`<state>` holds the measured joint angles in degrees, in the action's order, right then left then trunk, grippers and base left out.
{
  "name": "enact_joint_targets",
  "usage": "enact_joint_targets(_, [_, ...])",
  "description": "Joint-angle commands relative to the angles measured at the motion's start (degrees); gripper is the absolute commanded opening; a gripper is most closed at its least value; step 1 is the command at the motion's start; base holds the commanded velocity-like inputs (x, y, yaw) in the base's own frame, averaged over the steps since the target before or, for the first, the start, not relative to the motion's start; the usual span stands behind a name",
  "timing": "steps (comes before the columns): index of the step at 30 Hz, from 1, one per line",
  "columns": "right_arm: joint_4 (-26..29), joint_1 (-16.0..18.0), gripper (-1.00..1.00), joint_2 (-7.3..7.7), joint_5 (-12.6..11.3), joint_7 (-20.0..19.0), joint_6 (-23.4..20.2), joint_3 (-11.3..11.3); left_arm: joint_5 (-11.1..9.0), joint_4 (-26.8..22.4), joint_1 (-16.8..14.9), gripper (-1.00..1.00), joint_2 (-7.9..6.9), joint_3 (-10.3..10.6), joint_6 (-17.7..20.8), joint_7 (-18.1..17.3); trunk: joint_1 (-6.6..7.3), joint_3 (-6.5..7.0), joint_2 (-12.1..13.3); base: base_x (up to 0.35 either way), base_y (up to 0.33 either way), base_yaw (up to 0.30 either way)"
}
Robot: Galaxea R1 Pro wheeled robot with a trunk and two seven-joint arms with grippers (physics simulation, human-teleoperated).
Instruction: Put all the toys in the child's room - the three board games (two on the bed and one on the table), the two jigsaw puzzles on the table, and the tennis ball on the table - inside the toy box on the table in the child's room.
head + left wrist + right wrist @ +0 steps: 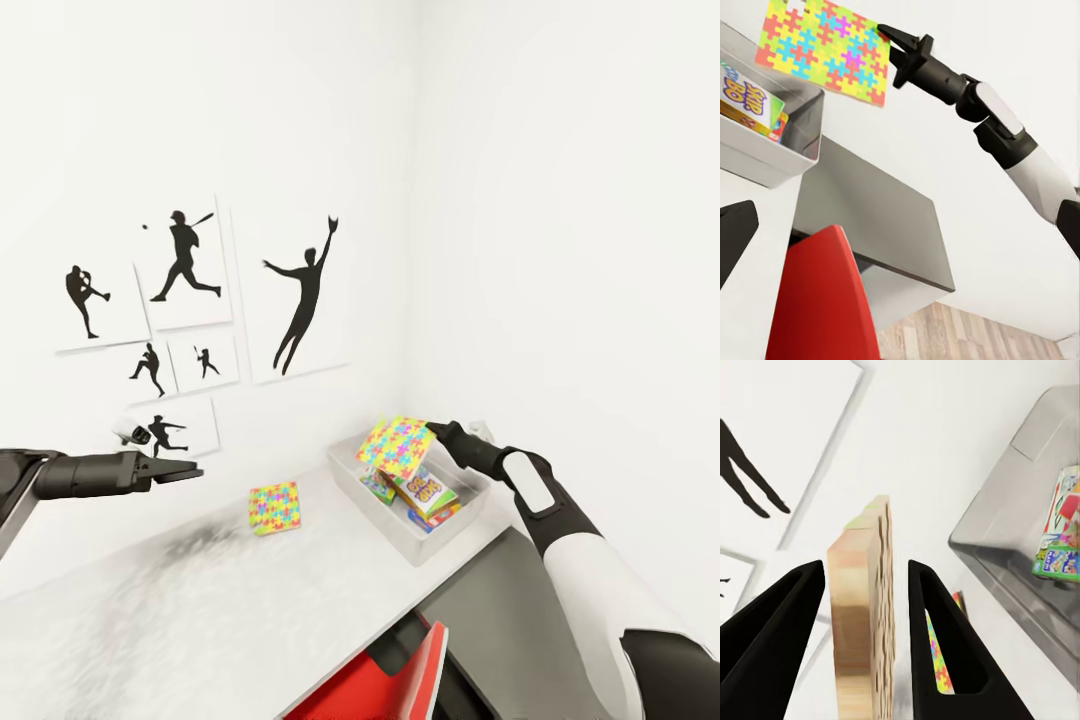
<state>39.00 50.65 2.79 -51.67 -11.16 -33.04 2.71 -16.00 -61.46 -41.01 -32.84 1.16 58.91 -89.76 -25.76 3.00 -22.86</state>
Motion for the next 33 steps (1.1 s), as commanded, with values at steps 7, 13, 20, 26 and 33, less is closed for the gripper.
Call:
enact_joint_targets(7, [-0.1,0.0,-1.0,-0.07,0.1,-0.2,-0.1,0.4,0.0,0.0,0.0,1.0,1.08,0.2,0.6,-0.2,-0.02,-0.69,-0.1,0.0,0.0,0.001])
enact_joint_targets(13, [0.0,0.0,-1.0,-0.07,0.1,-0.2,0.2,0.5,-0.1,0.0,0.0,1.0,1.27,0.2,0.6,-0.2,-0.02,-1.25,-0.1,0.0,0.0,0.0])
enact_joint_targets(20, [0.1,0.5,-1.0,-0.03,0.1,0.0,0.3,0.6,-0.1,-0.1,0.0,1.0,1.7,0.3,0.6,-0.2,-0.02,-1.91,-0.1,0.0,0.0,0.0])
enact_joint_targets(26, [0.2,1.2,-1.0,1.36,0.1,0.0,0.3,0.9,-0.1,-0.1,0.0,1.0,1.96,0.3,0.6,-0.2,-0.02,-2.48,-0.1,0.0,0.0,0.0])
enact_joint_targets(33, [0.3,3.2,-1.0,3.54,0.1,1.1,0.3,2.3,-0.1,-0.1,0.0,1.0,2.42,0.4,0.6,-0.2,-0.02,-3.14,-0.1,0.0,0.0,0.0])
